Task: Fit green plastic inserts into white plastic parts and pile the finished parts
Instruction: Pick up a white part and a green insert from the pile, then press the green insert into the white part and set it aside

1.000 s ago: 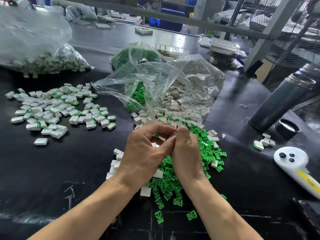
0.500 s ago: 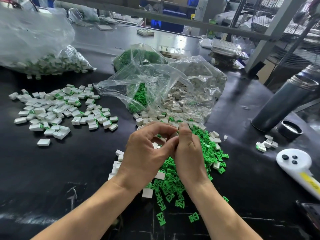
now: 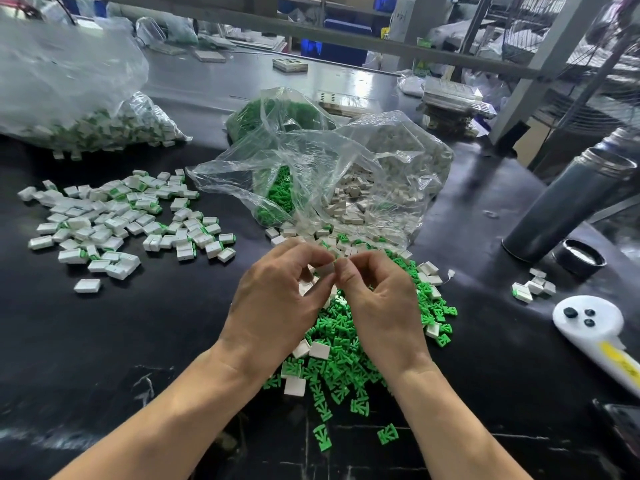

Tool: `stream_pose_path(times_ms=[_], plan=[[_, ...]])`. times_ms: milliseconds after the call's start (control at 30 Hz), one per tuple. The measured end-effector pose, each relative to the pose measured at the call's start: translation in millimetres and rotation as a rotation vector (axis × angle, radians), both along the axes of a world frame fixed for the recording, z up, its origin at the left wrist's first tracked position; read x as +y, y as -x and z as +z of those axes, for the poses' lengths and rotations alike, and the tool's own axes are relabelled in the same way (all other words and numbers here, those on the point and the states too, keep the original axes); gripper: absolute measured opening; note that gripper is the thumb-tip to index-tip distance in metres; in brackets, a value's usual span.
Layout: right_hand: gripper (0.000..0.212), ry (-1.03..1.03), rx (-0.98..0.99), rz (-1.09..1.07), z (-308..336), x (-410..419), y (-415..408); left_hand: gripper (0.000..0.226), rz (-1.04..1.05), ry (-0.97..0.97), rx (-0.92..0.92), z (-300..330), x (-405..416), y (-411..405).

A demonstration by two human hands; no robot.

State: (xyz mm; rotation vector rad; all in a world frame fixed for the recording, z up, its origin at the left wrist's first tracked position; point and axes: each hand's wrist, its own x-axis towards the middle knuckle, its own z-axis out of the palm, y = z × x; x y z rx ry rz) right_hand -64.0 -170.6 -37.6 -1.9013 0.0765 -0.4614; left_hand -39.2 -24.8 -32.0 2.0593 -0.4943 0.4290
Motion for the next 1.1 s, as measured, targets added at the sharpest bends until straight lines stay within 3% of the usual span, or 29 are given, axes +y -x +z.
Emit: stream_pose_path(times_ms=[200,367,567,833,967,1100], plan=[[0.015,0.111,0.02,-0.07,-0.2,2.5,0.4,0.011,0.0,-0.069,0.01,3.5,0.8,-1.3],[0.013,0.071,0.036,-0.111,-2.7,-4.7,-2.5,0.013,0.027,-0.187,0.077,4.4,18.7,-11.7],[0.012,-0.012,0.003,-0.146,-2.9,-13.8,-5.5,0.012,0.24,-0.31,0.156,-0.2,52.6,-37.5],[0.039,0.03,0.041,-0.232,-1.4,-32.2,-7.4,0.013,0.445,-0.478,0.152,-7.0,66.1,-53.6],[0.066,0.082,0.05,-0.23,4.1,-35.4,-6.4,0.021,0.53,-0.485,0.138,-7.1,70.9,-58.0],[0.079,0.079,0.076,-0.19,9.4,-37.9,-3.5,0.012,0.406,-0.355,0.143,-3.7,64.1,-52.0]])
